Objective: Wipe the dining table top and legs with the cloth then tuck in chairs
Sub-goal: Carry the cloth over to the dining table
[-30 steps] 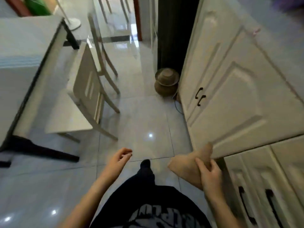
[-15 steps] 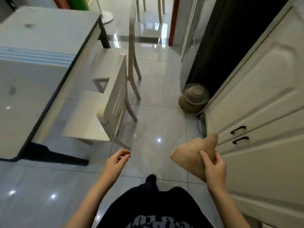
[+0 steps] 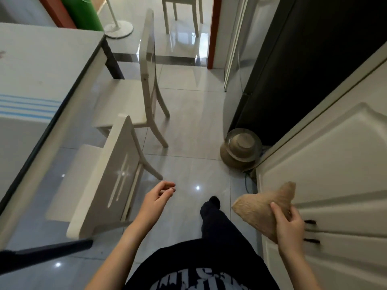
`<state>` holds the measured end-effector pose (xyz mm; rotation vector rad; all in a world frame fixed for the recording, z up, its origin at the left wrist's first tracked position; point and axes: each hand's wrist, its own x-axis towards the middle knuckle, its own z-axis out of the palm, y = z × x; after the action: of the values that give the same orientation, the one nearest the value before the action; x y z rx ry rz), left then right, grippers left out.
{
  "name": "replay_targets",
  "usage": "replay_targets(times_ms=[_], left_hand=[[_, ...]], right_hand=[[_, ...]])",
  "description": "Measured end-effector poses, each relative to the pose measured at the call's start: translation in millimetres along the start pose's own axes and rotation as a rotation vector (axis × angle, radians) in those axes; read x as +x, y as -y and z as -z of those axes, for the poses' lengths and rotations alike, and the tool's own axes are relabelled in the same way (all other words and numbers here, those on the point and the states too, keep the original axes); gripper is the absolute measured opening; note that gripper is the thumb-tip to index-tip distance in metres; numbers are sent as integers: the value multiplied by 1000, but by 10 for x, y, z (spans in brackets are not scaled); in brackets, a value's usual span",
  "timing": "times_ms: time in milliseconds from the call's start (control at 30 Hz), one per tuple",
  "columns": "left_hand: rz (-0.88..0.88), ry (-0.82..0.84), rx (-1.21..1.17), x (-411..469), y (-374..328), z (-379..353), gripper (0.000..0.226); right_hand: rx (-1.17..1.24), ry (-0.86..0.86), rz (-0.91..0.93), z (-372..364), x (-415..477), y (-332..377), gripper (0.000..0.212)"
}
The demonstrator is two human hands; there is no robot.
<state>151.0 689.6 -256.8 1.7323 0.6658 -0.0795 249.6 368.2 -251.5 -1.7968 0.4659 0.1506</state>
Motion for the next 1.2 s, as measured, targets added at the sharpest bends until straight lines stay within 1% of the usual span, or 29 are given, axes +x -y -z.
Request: replay_targets(times_ms=[100, 167, 233, 300, 400, 467, 500, 600, 667, 733, 767, 867, 933, 1000, 1100, 1200], left_hand=[[26, -25, -4, 448, -281, -41, 14], [23, -92, -36, 726, -496, -30, 24], [34, -163, -53, 1009, -672, 22, 22], [52, -205, -37, 1248, -783, 106, 18], [82, -259, -37, 1634, -861, 256, 26], [102, -306, -62, 1936, -898, 354, 28], [109, -312, -72, 2107, -918, 408, 31], [112, -276, -82, 2676, -1013, 568, 45], [96, -264, -93, 3124, -1139, 694, 47], [65, -229, -105, 3584, -1334, 841, 48], [57, -208, -110, 3795, -1433, 912, 46], [26, -151, -100, 4377, -1745, 1080, 29], [7, -115, -84, 4755, -1969, 1165, 24], [-4, -82, -72, 5132, -2177, 1222, 21], [-17, -54, -54, 5702, -2438, 1267, 31], [-8, -36, -53, 6266, -2585, 1290, 38]], right_hand=[[-38, 44, 10, -207, 543, 337, 6], [-50, 87, 38, -401, 893, 620, 3], [-62, 149, 61, -645, 1226, 901, 3], [-72, 213, 84, -922, 1509, 1141, 9], [-103, 260, 90, -1368, 1950, 1402, 26], [-118, 290, 101, -1679, 2199, 1573, 30], [-120, 301, 104, -1841, 2338, 1630, 29], [-127, 300, 100, -2325, 2722, 1858, 16], [-106, 302, 97, -2637, 2961, 2062, 13], [-97, 303, 95, -2934, 3182, 2271, 16], [-88, 293, 96, -3071, 3287, 2364, 16], [-53, 218, 76, -3414, 3604, 2674, 10], [-34, 208, 62, -3597, 3795, 2888, 6], [-17, 196, 42, -3744, 3987, 3060, 8], [-9, 144, 13, -3936, 4355, 3236, 11], [-1, 102, -25, -4176, 4801, 3356, 27]])
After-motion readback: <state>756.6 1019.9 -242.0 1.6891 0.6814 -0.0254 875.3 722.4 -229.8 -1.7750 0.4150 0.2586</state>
